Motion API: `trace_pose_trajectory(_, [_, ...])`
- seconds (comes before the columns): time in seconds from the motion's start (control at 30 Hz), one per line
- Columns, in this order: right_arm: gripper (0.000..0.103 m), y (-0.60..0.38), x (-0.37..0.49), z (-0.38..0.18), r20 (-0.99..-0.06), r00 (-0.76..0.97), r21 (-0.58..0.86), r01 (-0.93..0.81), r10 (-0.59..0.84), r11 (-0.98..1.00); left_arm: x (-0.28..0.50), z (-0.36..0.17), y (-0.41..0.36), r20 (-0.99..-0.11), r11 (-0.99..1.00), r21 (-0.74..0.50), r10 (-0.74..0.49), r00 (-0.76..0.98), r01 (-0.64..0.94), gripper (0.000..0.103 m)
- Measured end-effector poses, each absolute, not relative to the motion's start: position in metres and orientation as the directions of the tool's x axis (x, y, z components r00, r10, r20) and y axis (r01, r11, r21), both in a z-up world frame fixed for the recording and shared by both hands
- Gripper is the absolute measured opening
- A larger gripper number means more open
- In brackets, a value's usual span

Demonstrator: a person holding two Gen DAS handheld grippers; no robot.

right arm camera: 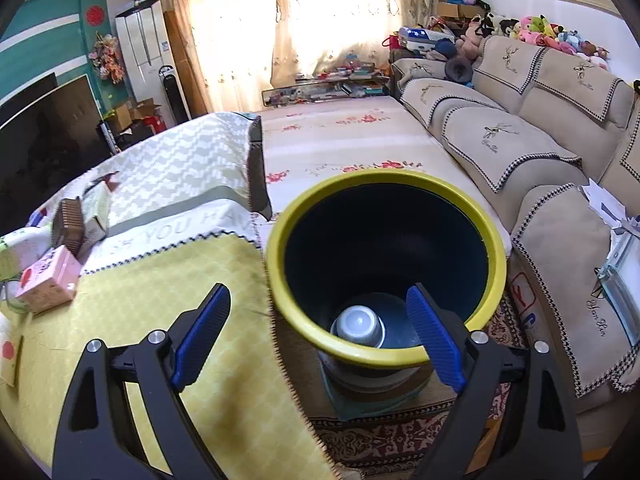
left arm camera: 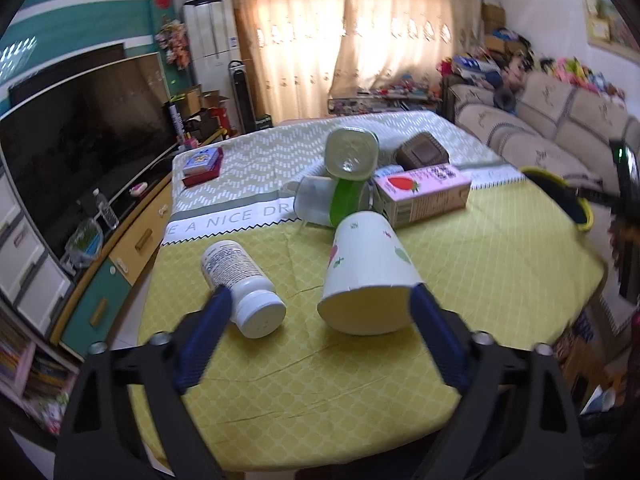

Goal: Collect trash
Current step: 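Grasp the white paper cup with the left tool, then carry the paper cup with the left tool over the bin and release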

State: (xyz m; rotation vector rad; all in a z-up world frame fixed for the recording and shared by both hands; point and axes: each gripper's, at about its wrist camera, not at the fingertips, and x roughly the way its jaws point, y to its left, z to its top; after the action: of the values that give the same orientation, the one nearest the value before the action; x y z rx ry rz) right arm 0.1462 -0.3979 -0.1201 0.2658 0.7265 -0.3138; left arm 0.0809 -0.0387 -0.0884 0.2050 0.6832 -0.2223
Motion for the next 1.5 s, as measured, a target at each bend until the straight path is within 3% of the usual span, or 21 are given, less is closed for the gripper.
trace_pose_trajectory(0.07, [0.085,-0.393,0.144,-0.117,-0.679,0.714,0.142,0.356,-0.171,0.923,0.083,-0.091,-0.040,-0.641,0.943,0.111,-0.174,0.747,0.315,0.068])
trace_pose_trajectory(0.13, [0.085,-0.390,0.142,-0.115,-0.674,0.720,0.147,0.346,-0.162,0.927,0.089,-0.096,-0.040,-0.648,0.933,0.117,-0.187,0.738,0.340,0.064])
trace_pose_trajectory(0.37, [0.085,-0.384,0.141,-0.113,-0.672,0.727,0.160,0.328,-0.141,0.931,0.100,-0.113,-0.054,-0.664,0.888,0.263,-0.118,0.739,0.378,0.061])
trace_pose_trajectory(0.47, [0.085,-0.384,0.141,-0.115,-0.674,0.727,0.165,0.322,-0.132,0.932,0.105,-0.119,-0.059,-0.672,0.867,0.297,-0.107,0.732,0.400,0.053])
trace_pose_trajectory(0.7, [0.085,-0.381,0.142,-0.117,-0.677,0.728,0.180,0.305,-0.107,0.935,0.118,-0.127,-0.067,-0.685,0.856,0.274,-0.146,0.714,0.438,0.027])
trace_pose_trajectory(0.77, [0.085,-0.381,0.141,-0.117,-0.677,0.729,0.182,0.302,-0.104,0.936,0.119,-0.127,-0.068,-0.685,0.860,0.269,-0.146,0.714,0.434,0.011])
trace_pose_trajectory(0.83, [0.085,-0.381,0.141,-0.117,-0.676,0.730,0.185,0.300,-0.101,0.936,0.120,-0.126,-0.068,-0.684,0.862,0.238,-0.178,0.707,0.448,0.007])
trace_pose_trajectory(1.17, [0.085,-0.385,0.131,-0.107,-0.654,0.747,0.180,0.310,-0.122,0.934,0.108,-0.109,-0.082,-0.655,0.859,0.200,-0.241,0.716,0.472,0.006])
trace_pose_trajectory(1.5, [0.085,-0.423,0.098,-0.096,-0.625,0.734,0.120,0.426,-0.265,0.897,0.126,-0.086,-0.184,-0.637,0.772,0.120,-0.423,0.645,0.624,0.006])
